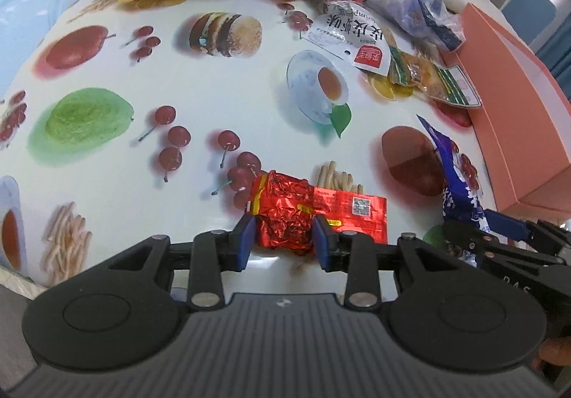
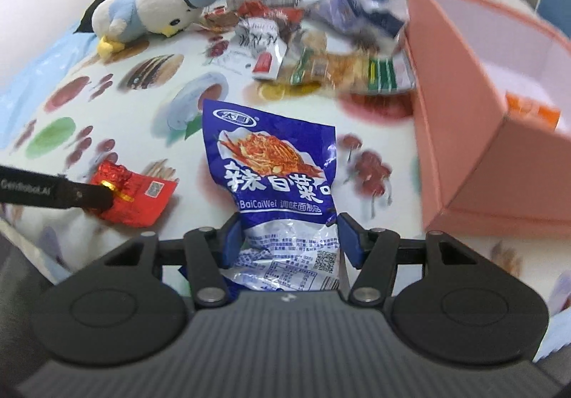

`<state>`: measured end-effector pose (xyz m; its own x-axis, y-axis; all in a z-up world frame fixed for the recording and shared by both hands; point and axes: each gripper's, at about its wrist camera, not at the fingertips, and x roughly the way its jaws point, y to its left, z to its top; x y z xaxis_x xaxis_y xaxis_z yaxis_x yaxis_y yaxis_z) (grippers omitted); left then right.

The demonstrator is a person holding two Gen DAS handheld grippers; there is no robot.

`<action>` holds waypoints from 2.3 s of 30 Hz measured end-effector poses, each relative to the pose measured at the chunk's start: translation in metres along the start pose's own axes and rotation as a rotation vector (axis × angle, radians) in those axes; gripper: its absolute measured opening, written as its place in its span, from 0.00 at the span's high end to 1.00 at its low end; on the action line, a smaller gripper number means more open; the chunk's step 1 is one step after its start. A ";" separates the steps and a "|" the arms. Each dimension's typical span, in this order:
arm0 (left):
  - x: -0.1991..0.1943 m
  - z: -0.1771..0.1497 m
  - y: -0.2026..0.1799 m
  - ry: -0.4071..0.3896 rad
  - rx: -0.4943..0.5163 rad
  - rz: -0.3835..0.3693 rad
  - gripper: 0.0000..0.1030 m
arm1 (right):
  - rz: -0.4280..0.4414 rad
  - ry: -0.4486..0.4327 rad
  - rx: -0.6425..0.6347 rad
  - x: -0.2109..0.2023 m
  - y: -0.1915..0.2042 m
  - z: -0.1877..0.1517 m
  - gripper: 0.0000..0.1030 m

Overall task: Organize snacks
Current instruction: 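Lift both held packets and carry them toward the pink box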

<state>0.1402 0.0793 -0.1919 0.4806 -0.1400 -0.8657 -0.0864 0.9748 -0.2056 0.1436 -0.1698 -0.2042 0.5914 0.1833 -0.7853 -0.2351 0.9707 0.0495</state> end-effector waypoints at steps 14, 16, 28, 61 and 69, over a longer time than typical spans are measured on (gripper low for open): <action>0.009 0.001 -0.008 -0.007 0.074 0.040 0.31 | 0.080 -0.045 0.116 -0.002 -0.022 -0.001 0.17; 0.011 0.002 -0.011 -0.010 0.094 0.040 0.31 | 0.116 -0.034 0.093 0.000 -0.021 -0.002 0.17; 0.026 0.008 -0.021 0.007 0.163 0.050 0.32 | 0.083 -0.014 -0.069 0.015 0.011 -0.003 0.24; -0.029 0.018 -0.051 -0.059 0.102 -0.007 0.60 | -0.033 -0.084 0.078 -0.042 -0.017 -0.004 0.61; -0.064 0.020 -0.060 -0.104 0.096 -0.033 0.60 | -0.022 -0.126 0.106 -0.076 -0.023 0.002 0.61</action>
<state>0.1317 0.0330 -0.1151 0.5702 -0.1587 -0.8061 0.0129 0.9828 -0.1843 0.1056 -0.2062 -0.1441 0.6891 0.1736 -0.7035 -0.1425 0.9844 0.1034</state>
